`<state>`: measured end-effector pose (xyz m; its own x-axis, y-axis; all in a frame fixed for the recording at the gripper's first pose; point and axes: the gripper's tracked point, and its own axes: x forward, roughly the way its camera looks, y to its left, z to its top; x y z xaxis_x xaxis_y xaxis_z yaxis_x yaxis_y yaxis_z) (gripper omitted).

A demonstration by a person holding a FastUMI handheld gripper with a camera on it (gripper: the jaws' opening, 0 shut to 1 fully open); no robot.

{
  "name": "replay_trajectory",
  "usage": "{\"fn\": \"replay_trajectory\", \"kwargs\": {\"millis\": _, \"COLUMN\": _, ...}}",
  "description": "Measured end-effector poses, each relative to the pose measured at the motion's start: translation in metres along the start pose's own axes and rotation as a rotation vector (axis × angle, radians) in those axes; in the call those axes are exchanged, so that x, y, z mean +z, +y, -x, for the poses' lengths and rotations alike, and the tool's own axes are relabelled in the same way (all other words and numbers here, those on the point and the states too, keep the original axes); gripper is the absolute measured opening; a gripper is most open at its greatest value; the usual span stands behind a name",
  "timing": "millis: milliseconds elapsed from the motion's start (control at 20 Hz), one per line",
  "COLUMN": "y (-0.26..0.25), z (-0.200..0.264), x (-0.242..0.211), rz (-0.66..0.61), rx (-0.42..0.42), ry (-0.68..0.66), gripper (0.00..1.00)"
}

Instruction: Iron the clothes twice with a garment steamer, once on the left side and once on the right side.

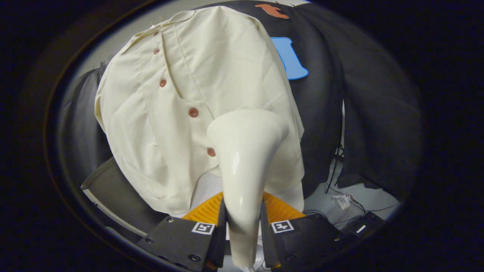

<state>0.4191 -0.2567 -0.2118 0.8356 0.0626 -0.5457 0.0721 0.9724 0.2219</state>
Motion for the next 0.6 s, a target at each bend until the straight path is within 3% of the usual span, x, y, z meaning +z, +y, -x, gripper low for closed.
{"fn": "replay_trajectory", "kwargs": {"millis": 350, "y": -0.017, "z": 0.002, "x": -0.029, "rz": -0.021, "rx": -0.022, "ry": -0.007, "gripper": 0.4}}
{"fn": "replay_trajectory", "kwargs": {"millis": 600, "y": -0.01, "z": 0.022, "x": -0.025, "rz": -0.03, "rx": -0.025, "ry": -0.063, "gripper": 0.4}}
